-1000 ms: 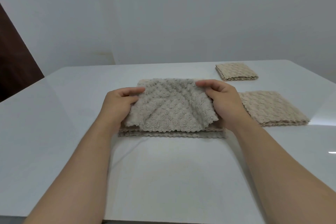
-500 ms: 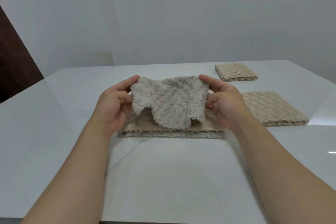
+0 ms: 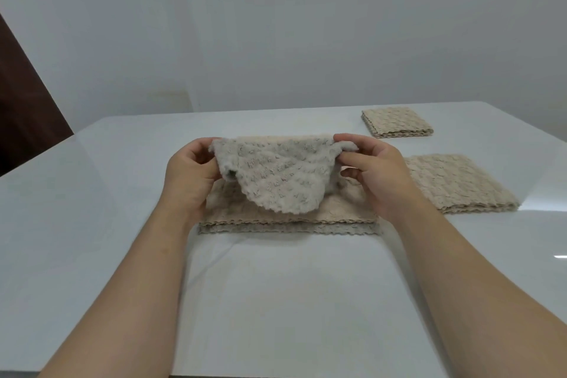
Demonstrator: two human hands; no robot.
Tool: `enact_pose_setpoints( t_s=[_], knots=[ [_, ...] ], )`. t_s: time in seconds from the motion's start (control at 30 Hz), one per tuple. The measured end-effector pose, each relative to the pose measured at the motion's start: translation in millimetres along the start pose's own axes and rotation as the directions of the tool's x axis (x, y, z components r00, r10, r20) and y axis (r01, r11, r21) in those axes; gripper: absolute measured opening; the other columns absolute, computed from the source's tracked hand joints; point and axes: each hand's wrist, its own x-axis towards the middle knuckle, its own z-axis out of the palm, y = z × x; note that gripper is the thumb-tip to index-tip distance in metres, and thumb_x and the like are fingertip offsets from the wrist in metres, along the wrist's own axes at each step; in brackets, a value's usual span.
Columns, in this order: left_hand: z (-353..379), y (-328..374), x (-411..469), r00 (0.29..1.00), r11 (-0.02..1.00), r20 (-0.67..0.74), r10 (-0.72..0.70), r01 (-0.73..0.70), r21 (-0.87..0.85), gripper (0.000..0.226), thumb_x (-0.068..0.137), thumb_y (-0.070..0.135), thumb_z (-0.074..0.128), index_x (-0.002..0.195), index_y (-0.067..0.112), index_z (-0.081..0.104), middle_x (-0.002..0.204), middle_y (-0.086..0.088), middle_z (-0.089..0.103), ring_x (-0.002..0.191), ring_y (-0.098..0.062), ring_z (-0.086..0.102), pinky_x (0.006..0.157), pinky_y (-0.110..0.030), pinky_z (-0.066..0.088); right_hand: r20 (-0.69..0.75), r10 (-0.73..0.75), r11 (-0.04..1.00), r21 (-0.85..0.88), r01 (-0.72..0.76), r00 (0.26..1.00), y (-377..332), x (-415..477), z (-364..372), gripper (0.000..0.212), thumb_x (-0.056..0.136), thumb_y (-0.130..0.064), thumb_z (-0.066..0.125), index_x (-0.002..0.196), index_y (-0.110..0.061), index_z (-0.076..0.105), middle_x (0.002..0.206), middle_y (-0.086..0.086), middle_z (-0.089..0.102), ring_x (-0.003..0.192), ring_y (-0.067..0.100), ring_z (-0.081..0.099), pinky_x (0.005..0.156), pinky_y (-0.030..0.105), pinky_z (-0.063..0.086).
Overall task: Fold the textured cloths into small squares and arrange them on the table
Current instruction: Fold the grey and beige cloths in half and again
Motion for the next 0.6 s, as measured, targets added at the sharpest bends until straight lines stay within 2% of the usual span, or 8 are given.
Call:
enact_pose_setpoints(
  t_s=[0.07, 0.13, 0.23, 0.33, 0.4, 0.47, 0.53, 0.6],
  knots=[
    [0.1, -2.8, 2.9, 1.000, 0.999, -0.014, 0.003, -0.002, 0.046, 0.016, 0.084, -0.008, 0.071, 0.094, 0.005, 0.070, 0.094, -0.010, 0.076, 0.090, -0.026, 0.071, 0.082, -0.041, 0.061, -0.010, -0.012, 1.000, -0.021, 0.011, 1.000, -0.3, 0.4, 0.1, 0.019, 0.090, -0.003, 0.068, 0.102, -0.015, 0.077, 0.097, 0.009, 0.075, 0.085, 0.021, 0.068, 0.072, 0.034, 0.051],
    [3.8, 0.6, 0.7, 1.000, 1.000, -0.015, -0.024, 0.025, 0.014, 0.008, 0.090, 0.011, 0.074, 0.093, 0.005, 0.071, 0.097, -0.010, 0.077, 0.094, -0.026, 0.072, 0.084, -0.041, 0.059, -0.017, -0.013, 0.999, -0.032, 0.013, 1.000, -1.8, -0.8, 0.8, 0.008, 0.094, -0.012, 0.068, 0.098, -0.016, 0.075, 0.093, 0.008, 0.075, 0.083, 0.021, 0.069, 0.067, 0.031, 0.052],
    [7.4, 4.1, -1.1, 0.993, 0.990, -0.038, -0.115, 0.111, -0.088, 0.034, 0.083, 0.043, 0.078, 0.101, 0.014, 0.073, 0.107, -0.003, 0.078, 0.100, -0.020, 0.075, 0.085, -0.036, 0.060, -0.007, -0.008, 0.997, -0.081, 0.008, 1.000, -1.7, -3.5, 3.4, 0.015, 0.097, -0.026, 0.068, 0.095, -0.012, 0.072, 0.085, 0.009, 0.075, 0.074, 0.019, 0.070, 0.065, 0.033, 0.058],
    [6.1, 1.9, 1.3, 0.987, 0.991, -0.090, -0.135, 0.133, -0.029, 0.021, 0.089, 0.032, 0.077, 0.098, 0.013, 0.076, 0.104, -0.008, 0.078, 0.099, -0.026, 0.075, 0.089, -0.045, 0.061, -0.036, -0.010, 0.981, -0.195, 0.003, 0.999, 2.3, -2.3, 5.3, 0.034, 0.095, -0.039, 0.068, 0.095, -0.005, 0.069, 0.099, 0.021, 0.073, 0.077, 0.024, 0.069, 0.076, 0.050, 0.060],
    [5.3, -0.2, 2.4, 0.984, 0.991, -0.128, -0.127, 0.132, 0.030, 0.011, 0.088, 0.022, 0.076, 0.090, 0.012, 0.076, 0.099, -0.011, 0.078, 0.096, -0.030, 0.075, 0.088, -0.045, 0.061, -0.061, -0.029, 0.970, -0.242, 0.013, 0.998, 2.9, -2.6, 6.0, 0.049, 0.090, -0.050, 0.071, 0.093, -0.002, 0.065, 0.100, 0.023, 0.072, 0.079, 0.033, 0.071, 0.076, 0.056, 0.058],
    [4.6, -1.9, 2.8, 0.982, 0.990, -0.140, -0.128, 0.136, 0.046, 0.004, 0.086, 0.014, 0.074, 0.083, 0.015, 0.076, 0.090, -0.011, 0.077, 0.090, -0.032, 0.075, 0.082, -0.040, 0.062, -0.075, -0.044, 0.957, -0.288, 0.021, 0.996, 2.0, -4.0, 6.6, 0.061, 0.085, -0.060, 0.071, 0.091, 0.000, 0.063, 0.092, 0.025, 0.071, 0.072, 0.037, 0.069, 0.065, 0.052, 0.055],
    [3.3, -2.6, 3.3, 0.981, 0.989, -0.146, -0.131, 0.139, 0.045, 0.011, 0.083, 0.007, 0.072, 0.080, 0.017, 0.073, 0.084, -0.008, 0.074, 0.080, -0.027, 0.071, 0.075, -0.037, 0.059, -0.087, -0.059, 0.948, -0.316, 0.029, 0.994, 1.9, -4.7, 5.6, 0.068, 0.083, -0.064, 0.070, 0.084, 0.002, 0.057, 0.070, 0.024, 0.062, 0.053, 0.023, 0.054, 0.053, 0.037, 0.040],
    [1.3, -3.5, 4.1, 0.985, 0.990, -0.130, -0.116, 0.125, 0.063, 0.013, 0.074, 0.008, 0.075, 0.079, 0.019, 0.069, 0.086, -0.009, 0.072, 0.078, -0.024, 0.067, 0.072, -0.037, 0.054, -0.117, -0.070, 0.939, -0.343, 0.026, 0.991, 2.3, -4.1, 3.7, 0.063, 0.085, -0.063, 0.070, 0.074, -0.004, 0.050, 0.054, 0.004, 0.042, 0.045, 0.013, 0.036, 0.049, 0.027, 0.029]
  ],
)
